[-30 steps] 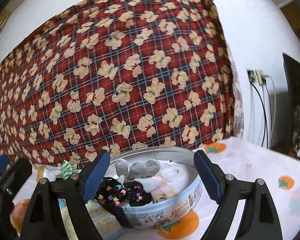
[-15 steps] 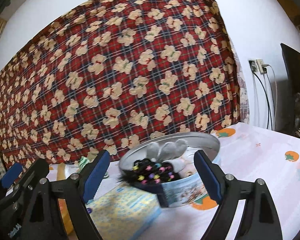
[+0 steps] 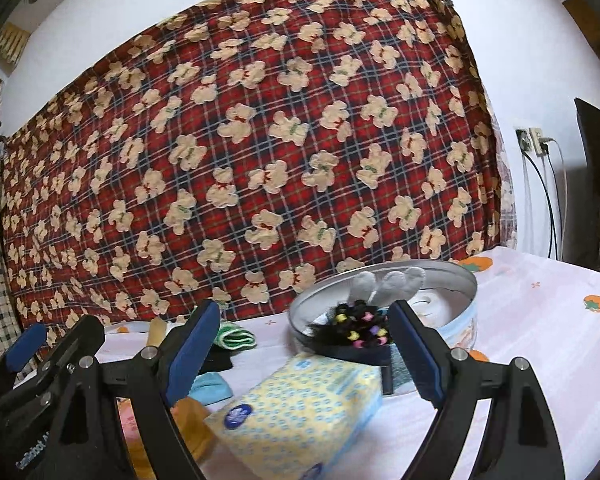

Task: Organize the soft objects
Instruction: 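Withdraw both open tools from the tin back toward the pile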

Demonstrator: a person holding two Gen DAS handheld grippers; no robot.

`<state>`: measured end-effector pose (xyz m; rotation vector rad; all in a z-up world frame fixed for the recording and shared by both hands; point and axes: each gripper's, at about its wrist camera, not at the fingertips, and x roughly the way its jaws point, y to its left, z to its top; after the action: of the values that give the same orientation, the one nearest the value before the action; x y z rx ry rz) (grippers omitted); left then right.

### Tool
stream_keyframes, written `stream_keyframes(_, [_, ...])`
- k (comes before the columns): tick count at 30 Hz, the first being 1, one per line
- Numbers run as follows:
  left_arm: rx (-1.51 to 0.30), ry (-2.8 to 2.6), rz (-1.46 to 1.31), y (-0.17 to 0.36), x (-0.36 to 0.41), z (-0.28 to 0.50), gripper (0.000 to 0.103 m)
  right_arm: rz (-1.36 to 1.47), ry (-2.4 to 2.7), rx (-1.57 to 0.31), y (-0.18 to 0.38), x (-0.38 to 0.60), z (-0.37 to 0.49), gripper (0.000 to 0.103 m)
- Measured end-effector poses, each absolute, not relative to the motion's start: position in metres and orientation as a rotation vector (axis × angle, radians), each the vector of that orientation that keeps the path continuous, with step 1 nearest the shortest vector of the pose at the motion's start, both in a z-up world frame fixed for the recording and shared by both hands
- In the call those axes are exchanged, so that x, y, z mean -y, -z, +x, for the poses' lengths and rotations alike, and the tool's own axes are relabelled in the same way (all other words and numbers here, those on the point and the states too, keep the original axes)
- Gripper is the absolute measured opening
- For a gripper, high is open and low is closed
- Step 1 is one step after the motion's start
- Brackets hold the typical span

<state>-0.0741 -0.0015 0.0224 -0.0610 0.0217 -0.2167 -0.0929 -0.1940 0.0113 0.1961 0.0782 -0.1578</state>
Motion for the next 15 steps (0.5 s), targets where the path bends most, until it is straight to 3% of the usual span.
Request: stream_keyframes(15, [-0.099, 0.103, -0.052, -0.017, -0.074, -0.045, 0.103, 0.163, 0.035, -0.104, -0.009, 0.116, -0.086, 0.088])
